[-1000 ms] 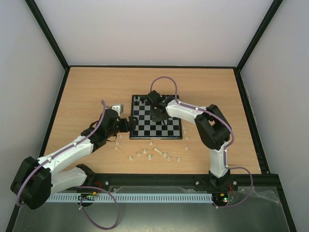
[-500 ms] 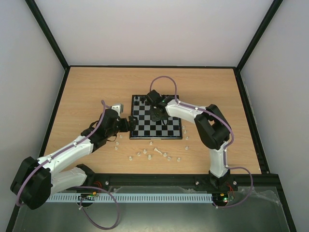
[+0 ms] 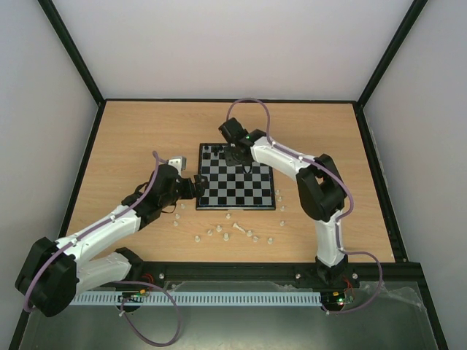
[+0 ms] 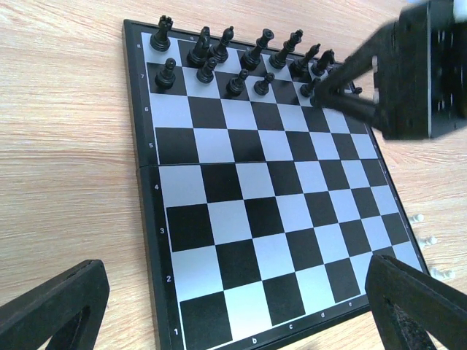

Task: Set up the chess pieces on the board
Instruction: Place the chess piece on the chessboard, then pick up the chess piece at the center of the board.

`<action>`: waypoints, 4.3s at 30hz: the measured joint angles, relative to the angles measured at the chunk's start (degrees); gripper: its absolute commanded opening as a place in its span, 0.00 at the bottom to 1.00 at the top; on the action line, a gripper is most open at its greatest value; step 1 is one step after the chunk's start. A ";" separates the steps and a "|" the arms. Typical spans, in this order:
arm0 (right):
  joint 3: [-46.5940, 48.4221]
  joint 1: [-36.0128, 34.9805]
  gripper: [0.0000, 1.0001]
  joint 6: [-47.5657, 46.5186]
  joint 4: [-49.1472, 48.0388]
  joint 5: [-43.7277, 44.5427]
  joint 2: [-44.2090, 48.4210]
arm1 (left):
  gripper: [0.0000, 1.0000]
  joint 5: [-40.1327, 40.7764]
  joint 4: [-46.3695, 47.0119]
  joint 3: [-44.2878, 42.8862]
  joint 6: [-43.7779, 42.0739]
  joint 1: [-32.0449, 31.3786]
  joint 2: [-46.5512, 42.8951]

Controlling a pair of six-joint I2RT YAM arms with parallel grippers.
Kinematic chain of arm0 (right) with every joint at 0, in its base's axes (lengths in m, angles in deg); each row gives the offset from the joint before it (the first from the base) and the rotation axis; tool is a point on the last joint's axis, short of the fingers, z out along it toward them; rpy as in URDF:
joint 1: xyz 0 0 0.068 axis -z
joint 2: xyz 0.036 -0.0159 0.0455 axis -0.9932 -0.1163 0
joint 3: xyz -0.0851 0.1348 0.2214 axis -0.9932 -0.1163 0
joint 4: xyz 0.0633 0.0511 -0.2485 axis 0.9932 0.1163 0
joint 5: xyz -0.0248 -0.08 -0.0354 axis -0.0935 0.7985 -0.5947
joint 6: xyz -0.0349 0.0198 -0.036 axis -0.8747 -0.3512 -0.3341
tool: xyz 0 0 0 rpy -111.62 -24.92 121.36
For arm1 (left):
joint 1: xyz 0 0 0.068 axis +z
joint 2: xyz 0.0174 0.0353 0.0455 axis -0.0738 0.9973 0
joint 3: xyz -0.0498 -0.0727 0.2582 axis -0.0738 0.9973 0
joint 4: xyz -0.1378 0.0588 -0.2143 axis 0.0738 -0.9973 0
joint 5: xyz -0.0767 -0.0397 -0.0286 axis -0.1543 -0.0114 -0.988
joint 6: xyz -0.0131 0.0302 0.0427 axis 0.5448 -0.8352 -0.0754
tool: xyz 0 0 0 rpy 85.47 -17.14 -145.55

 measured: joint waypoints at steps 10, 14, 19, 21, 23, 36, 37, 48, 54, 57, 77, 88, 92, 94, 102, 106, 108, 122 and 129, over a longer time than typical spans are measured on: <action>11.89 3.06 0.02 -0.24 3.50 -0.37 -7.82 | 0.99 0.22 -0.07 0.00 -0.42 0.00 -0.74; 12.22 3.91 0.02 -0.39 5.14 -0.42 -9.14 | 0.99 0.24 -0.07 0.00 -0.44 0.00 -0.87; 12.55 4.33 0.02 -0.52 5.92 -0.44 -9.55 | 0.99 0.22 -0.09 0.00 -0.48 0.00 -0.87; 13.07 4.42 0.02 -0.63 6.12 -0.55 -9.81 | 0.99 0.24 -0.09 0.00 -0.48 0.00 -0.87; 13.86 4.48 0.02 -0.70 6.14 -0.76 -10.34 | 0.99 0.24 -0.09 0.00 -0.48 0.00 -0.87; 16.28 4.57 0.04 -0.81 6.60 -1.53 -13.55 | 0.99 0.22 -0.15 0.00 -0.59 0.00 -0.87; 16.28 4.57 0.04 -0.87 6.60 -1.53 -13.68 | 0.99 0.22 -0.24 0.00 -0.59 0.00 -0.87; 16.41 4.85 0.07 -0.94 6.73 -1.53 -14.27 | 0.99 0.24 -0.44 0.00 -0.59 0.00 -0.90; 17.20 5.11 0.09 -0.94 6.71 -1.53 -14.69 | 0.99 0.24 -0.44 0.00 -0.59 0.00 -0.90; 17.25 5.20 0.10 -1.05 6.71 -1.57 -14.80 | 0.99 0.24 -0.44 0.00 -0.61 0.00 -0.92; 14.36 5.25 0.25 -1.46 6.21 -2.91 -12.48 | 0.99 0.20 -0.46 0.00 -0.63 0.00 -1.51; -12.72 5.25 0.38 0.81 0.57 -1.66 19.45 | 0.99 0.22 -0.48 0.00 -0.59 0.00 -4.63; -23.37 5.25 0.41 2.19 -0.61 0.04 27.28 | 0.99 0.20 -0.48 0.00 -0.55 0.00 -5.07; -28.68 5.27 0.41 2.82 -1.05 0.83 29.42 | 0.99 0.15 -0.48 0.00 -0.57 0.00 -5.05; -40.33 5.60 0.39 5.16 -3.93 1.22 30.73 | 0.99 -0.17 -0.46 0.04 -0.57 0.00 -4.33; -41.64 6.23 0.34 5.62 -6.40 1.42 29.97 | 0.99 -0.26 -0.46 0.28 -0.55 0.00 -4.28; -42.25 6.95 0.34 5.64 -7.56 1.51 29.66 | 0.99 -0.26 -0.50 0.37 -0.55 0.00 -4.28; -43.21 9.92 0.30 5.16 -10.54 0.63 28.57 | 0.99 -0.24 -0.50 0.44 -0.55 0.00 -6.01; -43.19 9.92 0.26 4.94 -11.34 -0.02 28.37 | 0.99 -0.24 -0.50 0.44 -0.55 0.00 -6.01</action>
